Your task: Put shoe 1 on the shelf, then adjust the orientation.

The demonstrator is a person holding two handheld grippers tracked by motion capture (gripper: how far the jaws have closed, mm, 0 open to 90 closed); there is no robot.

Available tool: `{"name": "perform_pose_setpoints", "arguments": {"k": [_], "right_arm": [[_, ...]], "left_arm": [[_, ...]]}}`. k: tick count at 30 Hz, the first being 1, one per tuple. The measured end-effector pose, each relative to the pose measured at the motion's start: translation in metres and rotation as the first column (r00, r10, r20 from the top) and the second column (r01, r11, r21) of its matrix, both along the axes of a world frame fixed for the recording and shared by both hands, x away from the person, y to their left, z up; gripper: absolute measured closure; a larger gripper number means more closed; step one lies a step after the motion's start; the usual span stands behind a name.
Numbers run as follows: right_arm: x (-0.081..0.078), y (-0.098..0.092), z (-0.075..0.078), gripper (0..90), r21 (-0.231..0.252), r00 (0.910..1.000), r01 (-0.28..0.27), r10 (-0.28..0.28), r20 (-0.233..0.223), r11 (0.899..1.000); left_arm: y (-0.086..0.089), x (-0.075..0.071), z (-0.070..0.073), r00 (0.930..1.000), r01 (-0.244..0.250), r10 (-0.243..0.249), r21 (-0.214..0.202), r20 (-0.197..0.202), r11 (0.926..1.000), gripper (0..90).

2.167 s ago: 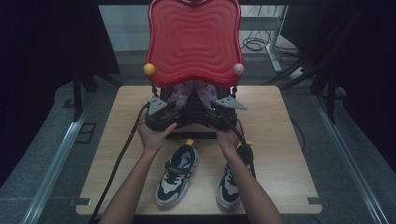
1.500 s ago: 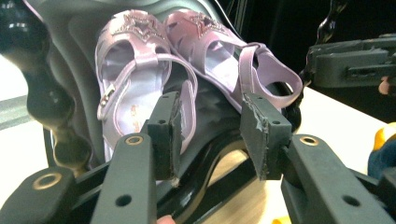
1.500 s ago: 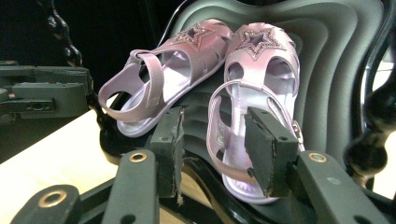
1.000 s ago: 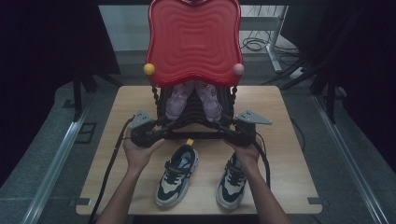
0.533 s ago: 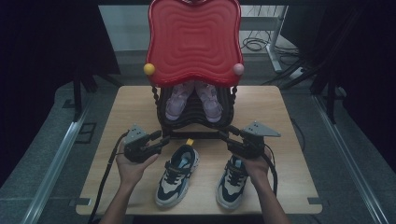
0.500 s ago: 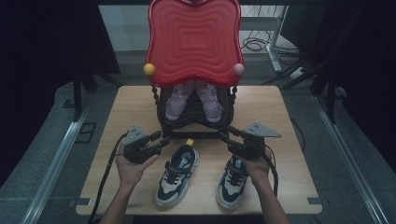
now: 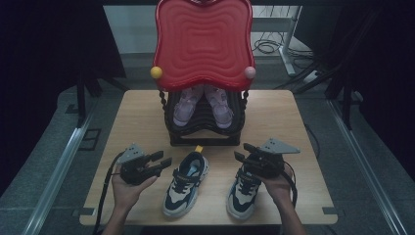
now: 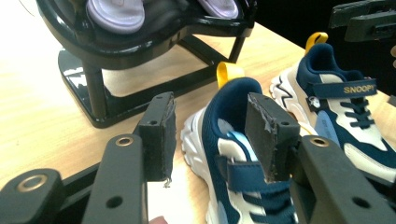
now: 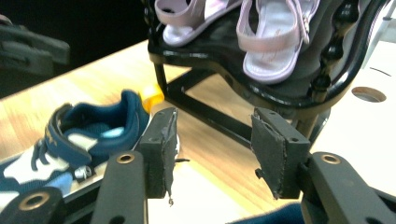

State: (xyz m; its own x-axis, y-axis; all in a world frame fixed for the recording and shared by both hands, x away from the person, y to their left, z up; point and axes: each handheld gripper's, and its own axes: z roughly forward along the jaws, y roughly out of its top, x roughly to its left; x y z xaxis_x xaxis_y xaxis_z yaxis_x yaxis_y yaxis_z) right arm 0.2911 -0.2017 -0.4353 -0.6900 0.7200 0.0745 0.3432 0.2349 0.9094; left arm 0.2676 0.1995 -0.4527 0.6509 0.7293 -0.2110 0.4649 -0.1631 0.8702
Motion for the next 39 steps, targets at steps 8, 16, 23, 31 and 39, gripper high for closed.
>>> {"name": "perform_pose_setpoints", "arguments": {"k": [8, 16, 23, 31, 39], "right_arm": [[-0.008, -0.012, -0.005, 49.3, 0.006, 0.999, -0.024, 0.024, -0.037, 1.0], [-0.011, -0.021, -0.009, 48.8, 0.028, 0.9986, -0.019, 0.02, -0.049, 0.999], [-0.014, -0.024, -0.009, 48.2, 0.021, 0.9987, -0.013, 0.014, -0.049, 1.0], [-0.016, -0.025, -0.01, 48.1, 0.013, 0.9981, 0.013, -0.013, -0.06, 1.0], [-0.018, -0.024, -0.008, 47.6, 0.008, 0.998, 0.021, -0.021, -0.059, 1.0]], "left_arm": [[0.003, -0.011, -0.003, 0.9976, 0.058, -0.058, 0.005, -0.038, 0.9983, 53.7], [0.001, -0.011, -0.007, 0.9922, 0.096, -0.096, 0.0, -0.079, 0.9953, 56.4], [-0.003, -0.01, -0.008, 0.9861, 0.126, -0.126, -0.002, -0.109, 0.992, 57.2], [-0.015, -0.014, -0.007, 0.977, 0.177, -0.174, 0.007, -0.123, 0.9842, 63.6], [-0.039, -0.024, -0.009, 0.965, 0.233, -0.224, 0.055, -0.137, 0.9709, 81.6]]}}
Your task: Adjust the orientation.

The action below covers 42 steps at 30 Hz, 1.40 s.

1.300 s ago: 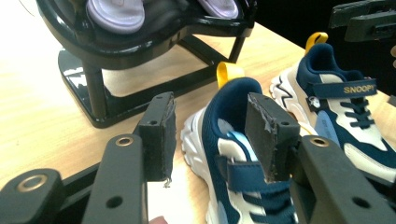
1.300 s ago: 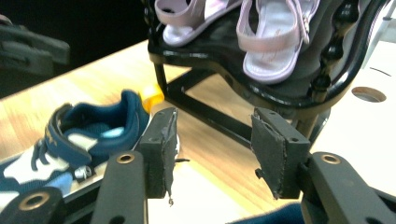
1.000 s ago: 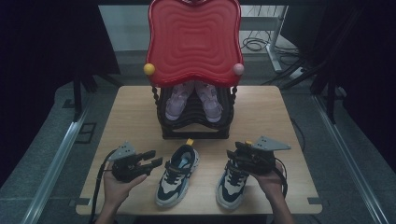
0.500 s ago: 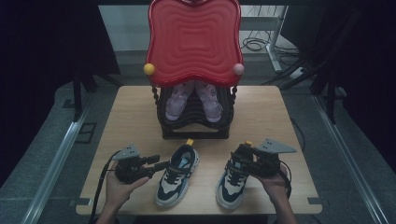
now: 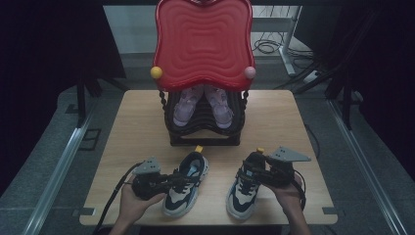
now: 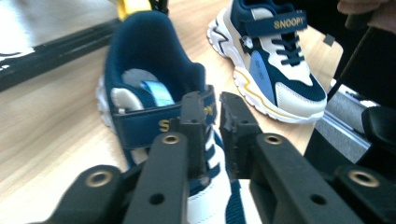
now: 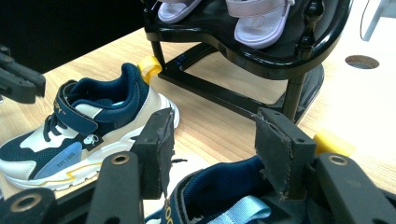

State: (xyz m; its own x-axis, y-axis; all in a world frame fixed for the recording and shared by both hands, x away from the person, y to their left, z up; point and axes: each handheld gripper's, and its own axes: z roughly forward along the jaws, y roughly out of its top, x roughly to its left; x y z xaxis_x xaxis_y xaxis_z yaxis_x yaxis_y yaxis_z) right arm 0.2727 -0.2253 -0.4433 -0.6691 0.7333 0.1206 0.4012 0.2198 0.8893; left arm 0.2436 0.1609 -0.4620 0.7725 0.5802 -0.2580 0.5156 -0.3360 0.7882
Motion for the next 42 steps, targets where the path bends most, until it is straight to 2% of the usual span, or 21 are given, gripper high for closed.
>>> {"name": "perform_pose_setpoints", "arguments": {"k": [4, 9, 17, 22, 28, 34, 39, 42], "right_arm": [[0.0, 0.002, -0.001, 47.4, -0.014, 1.0, 0.004, -0.004, -0.004, 1.0], [-0.001, 0.004, -0.001, 47.3, -0.013, 0.9999, 0.008, -0.008, -0.009, 1.0], [-0.001, 0.007, -0.002, 47.1, -0.021, 1.0, -0.004, 0.003, -0.007, 1.0], [-0.002, 0.006, -0.001, 47.1, -0.019, 1.0, 0.001, -0.001, -0.005, 1.0], [-0.002, 0.006, -0.001, 47.1, -0.022, 1.0, 0.003, -0.003, -0.006, 1.0], [-0.002, 0.005, -0.001, 47.0, -0.02, 1.0, 0.003, -0.003, -0.002, 1.0], [-0.002, 0.005, -0.001, 47.0, -0.021, 1.0, 0.001, -0.001, -0.005, 1.0], [-0.002, 0.005, -0.001, 47.0, -0.021, 1.0, 0.002, -0.002, -0.006, 1.0]], "left_arm": [[-0.007, -0.004, -0.002, 0.9999, 0.017, -0.017, 0.015, 0.0, 0.9998, 87.3], [-0.013, -0.009, -0.004, 0.9995, 0.031, -0.031, 0.027, -0.002, 0.9992, 89.5], [-0.031, -0.011, -0.017, 0.9961, 0.077, -0.074, 0.059, -0.048, 0.9953, 89.8], [-0.04, -0.011, -0.026, 0.9934, 0.09, -0.083, 0.089, -0.079, 0.992, 89.8], [-0.045, -0.011, -0.033, 0.9918, 0.1, -0.089, 0.125, -0.092, 0.9871, 89.8], [-0.049, -0.012, -0.037, 0.9904, 0.104, -0.09, 0.139, -0.105, 0.9848, 89.7], [-0.05, -0.011, -0.04, 0.9891, 0.108, -0.089, 0.172, -0.117, 0.9791, 89.7], [-0.05, -0.011, -0.04, 0.9878, 0.114, -0.093, 0.175, -0.125, 0.978, 89.8]]}}
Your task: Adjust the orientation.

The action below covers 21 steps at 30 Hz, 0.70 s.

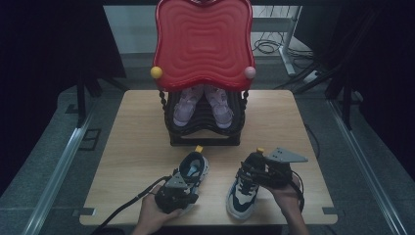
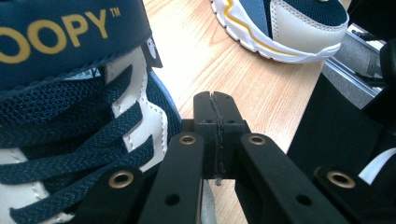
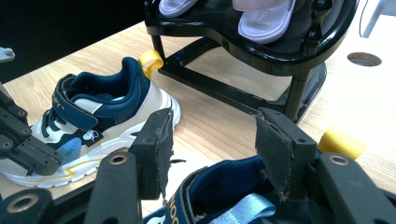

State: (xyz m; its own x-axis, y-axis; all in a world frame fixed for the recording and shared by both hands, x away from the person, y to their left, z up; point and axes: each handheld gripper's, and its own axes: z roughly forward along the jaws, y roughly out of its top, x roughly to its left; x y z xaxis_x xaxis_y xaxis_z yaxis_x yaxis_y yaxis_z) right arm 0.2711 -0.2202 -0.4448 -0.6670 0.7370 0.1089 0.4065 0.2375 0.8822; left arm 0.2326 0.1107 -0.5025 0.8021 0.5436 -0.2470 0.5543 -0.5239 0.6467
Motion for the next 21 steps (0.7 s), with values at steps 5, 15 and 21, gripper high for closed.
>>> {"name": "perform_pose_setpoints", "arguments": {"k": [5, 15, 21], "right_arm": [[0.0, -0.001, 0.0, 47.0, 0.0, 1.0, 0.002, -0.002, 0.001, 1.0], [0.0, -0.001, 0.0, 47.0, -0.002, 1.0, 0.003, -0.003, 0.001, 1.0], [0.0, -0.001, 0.0, 47.0, -0.002, 1.0, 0.003, -0.003, -0.001, 1.0]], "left_arm": [[0.0, 0.0, 0.0, 1.0, 0.001, -0.001, 0.003, -0.007, 1.0, 89.8], [0.008, -0.001, -0.001, 0.9997, -0.012, 0.012, 0.012, -0.019, 0.9999, 89.8], [0.015, 0.0, -0.001, 0.9994, -0.02, 0.021, 0.02, -0.027, 0.9996, 89.9]]}}
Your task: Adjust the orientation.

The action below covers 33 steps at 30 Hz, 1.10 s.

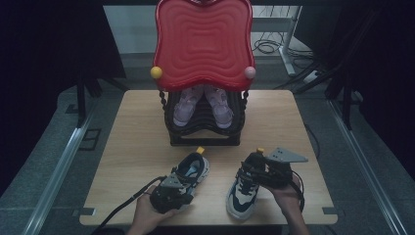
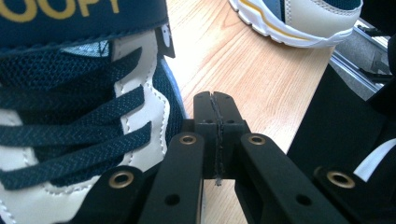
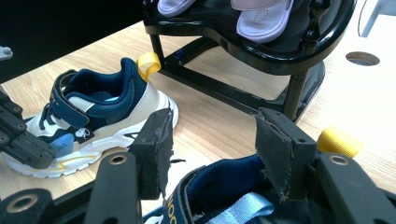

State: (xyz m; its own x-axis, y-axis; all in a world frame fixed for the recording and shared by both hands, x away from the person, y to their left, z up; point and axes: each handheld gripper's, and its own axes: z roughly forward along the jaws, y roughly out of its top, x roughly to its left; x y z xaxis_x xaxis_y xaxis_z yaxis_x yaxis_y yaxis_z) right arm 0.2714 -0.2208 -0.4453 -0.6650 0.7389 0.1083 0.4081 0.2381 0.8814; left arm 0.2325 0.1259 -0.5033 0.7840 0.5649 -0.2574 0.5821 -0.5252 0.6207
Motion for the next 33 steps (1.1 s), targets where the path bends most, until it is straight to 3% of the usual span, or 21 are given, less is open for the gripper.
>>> {"name": "perform_pose_setpoints", "arguments": {"k": [16, 21, 33], "right_arm": [[0.001, -0.001, -0.001, 46.9, -0.002, 1.0, 0.004, -0.004, -0.002, 1.0], [0.001, -0.001, -0.001, 46.9, -0.001, 1.0, 0.001, -0.001, -0.002, 1.0], [0.002, -0.003, -0.001, 46.9, 0.0, 1.0, 0.005, -0.005, -0.003, 1.0]], "left_arm": [[0.022, 0.006, 0.002, 0.999, -0.023, 0.024, 0.019, -0.038, 0.9995, 89.1], [0.029, 0.009, 0.001, 0.998, -0.026, 0.026, 0.0, -0.058, 0.9997, 89.3], [0.045, 0.014, 0.001, 0.9963, -0.056, 0.056, 0.001, -0.065, 0.9984, 89.9]]}}
